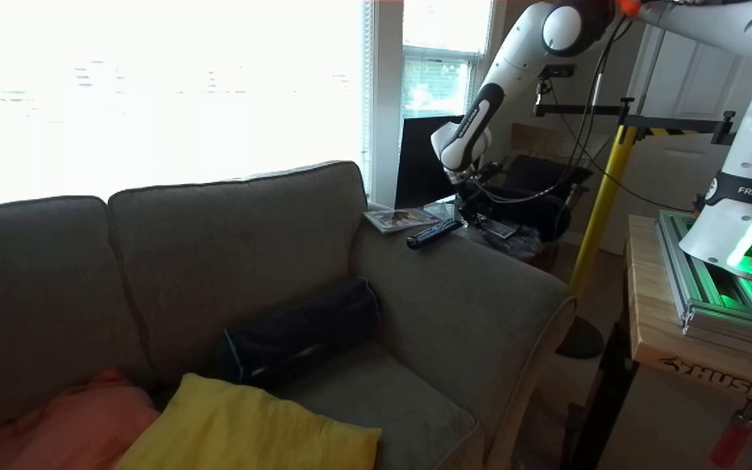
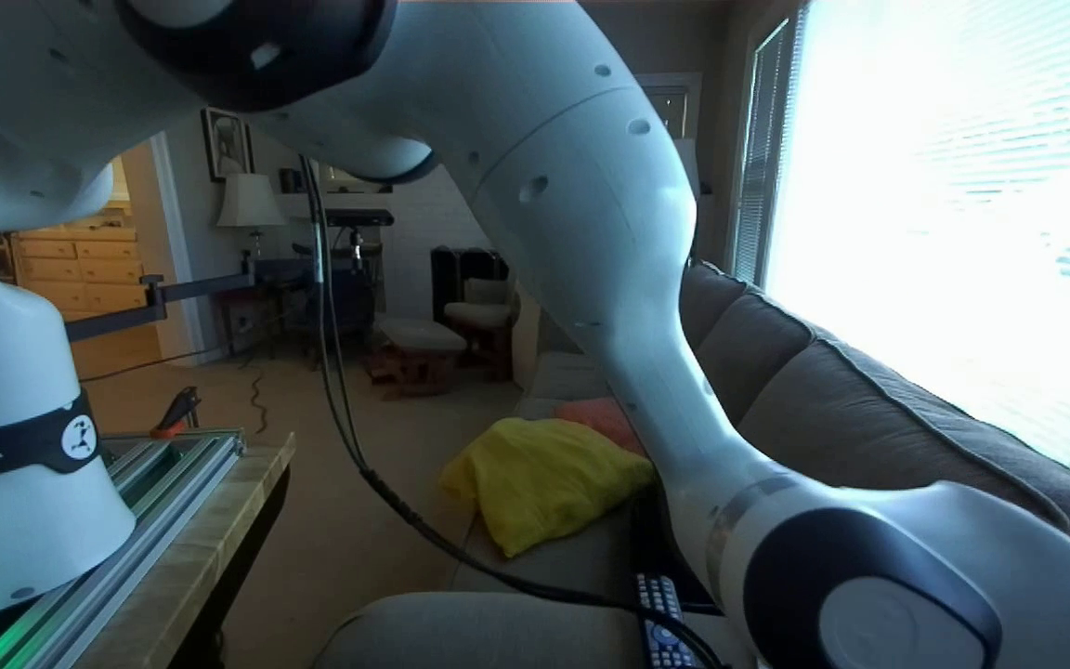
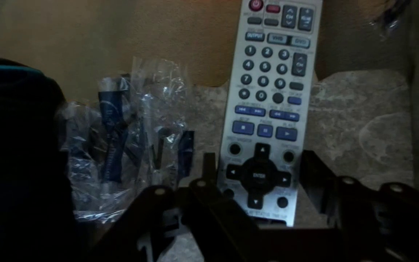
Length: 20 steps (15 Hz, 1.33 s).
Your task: Put the remote on the small side table
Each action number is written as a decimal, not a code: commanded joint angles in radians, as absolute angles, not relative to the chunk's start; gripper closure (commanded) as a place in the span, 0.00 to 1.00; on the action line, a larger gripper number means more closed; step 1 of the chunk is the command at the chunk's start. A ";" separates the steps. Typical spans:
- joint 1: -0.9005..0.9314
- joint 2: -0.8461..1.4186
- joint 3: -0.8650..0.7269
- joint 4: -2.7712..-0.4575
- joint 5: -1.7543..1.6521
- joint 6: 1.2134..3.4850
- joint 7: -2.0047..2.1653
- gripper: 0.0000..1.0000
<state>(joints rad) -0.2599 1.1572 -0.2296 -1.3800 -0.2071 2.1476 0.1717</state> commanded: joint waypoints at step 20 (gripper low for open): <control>-0.364 1.500 -0.137 -0.965 -0.135 2.239 -0.301 0.65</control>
